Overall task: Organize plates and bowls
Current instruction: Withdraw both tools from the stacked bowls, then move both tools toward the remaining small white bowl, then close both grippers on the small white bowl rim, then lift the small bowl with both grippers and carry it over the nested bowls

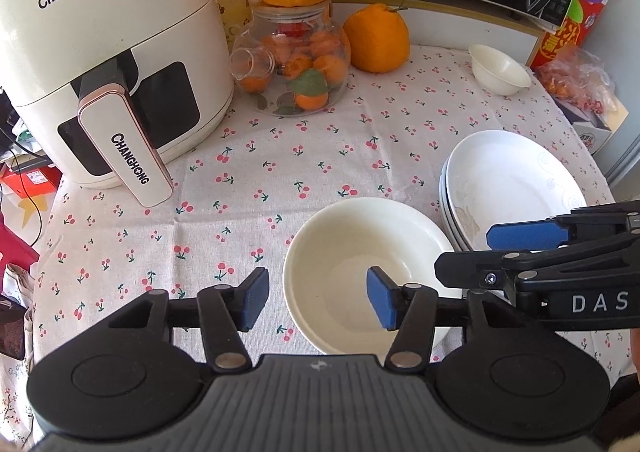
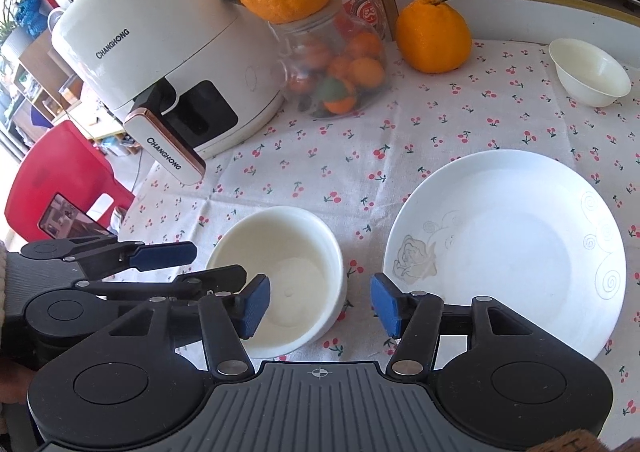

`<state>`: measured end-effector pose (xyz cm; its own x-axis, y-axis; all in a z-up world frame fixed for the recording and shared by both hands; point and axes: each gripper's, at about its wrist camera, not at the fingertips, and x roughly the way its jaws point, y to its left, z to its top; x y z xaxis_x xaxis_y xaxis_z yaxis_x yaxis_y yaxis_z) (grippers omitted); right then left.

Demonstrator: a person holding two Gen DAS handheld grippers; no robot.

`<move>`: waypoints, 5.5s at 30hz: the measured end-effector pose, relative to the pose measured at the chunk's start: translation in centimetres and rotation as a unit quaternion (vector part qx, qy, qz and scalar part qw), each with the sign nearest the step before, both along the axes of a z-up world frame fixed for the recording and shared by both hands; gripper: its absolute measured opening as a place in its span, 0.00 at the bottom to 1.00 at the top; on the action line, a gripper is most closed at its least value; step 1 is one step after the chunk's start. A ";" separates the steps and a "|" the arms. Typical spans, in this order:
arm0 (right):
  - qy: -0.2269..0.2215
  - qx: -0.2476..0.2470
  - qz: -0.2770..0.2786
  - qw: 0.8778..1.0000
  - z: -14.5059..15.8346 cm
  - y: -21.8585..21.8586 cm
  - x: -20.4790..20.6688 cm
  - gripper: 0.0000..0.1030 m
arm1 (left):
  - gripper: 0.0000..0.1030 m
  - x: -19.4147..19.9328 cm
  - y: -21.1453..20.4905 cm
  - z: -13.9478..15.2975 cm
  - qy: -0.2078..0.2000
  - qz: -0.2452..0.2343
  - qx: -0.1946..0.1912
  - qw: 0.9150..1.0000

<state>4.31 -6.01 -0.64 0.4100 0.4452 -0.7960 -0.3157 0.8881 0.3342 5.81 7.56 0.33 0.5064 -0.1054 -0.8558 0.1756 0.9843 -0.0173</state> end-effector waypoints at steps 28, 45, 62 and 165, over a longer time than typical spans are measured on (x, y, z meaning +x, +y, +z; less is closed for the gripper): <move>-0.045 -0.044 -0.138 0.988 0.3 -9.5 3.8 0.87 | 0.98 1.3 -2.9 0.5 -0.024 0.003 0.016 1.000; -0.039 -0.046 -0.241 0.969 -1.6 -18.7 6.8 0.88 | 0.99 5.4 -9.6 -0.1 -0.056 0.016 -0.021 0.998; -0.083 -0.032 -0.315 0.945 -2.6 -25.3 12.8 0.88 | 0.99 15.5 -17.4 -1.2 -0.092 -0.005 -0.046 0.995; -0.085 0.028 0.023 0.996 0.8 0.1 -2.7 0.19 | 0.11 -1.7 4.4 -1.6 -0.028 0.069 -0.225 0.971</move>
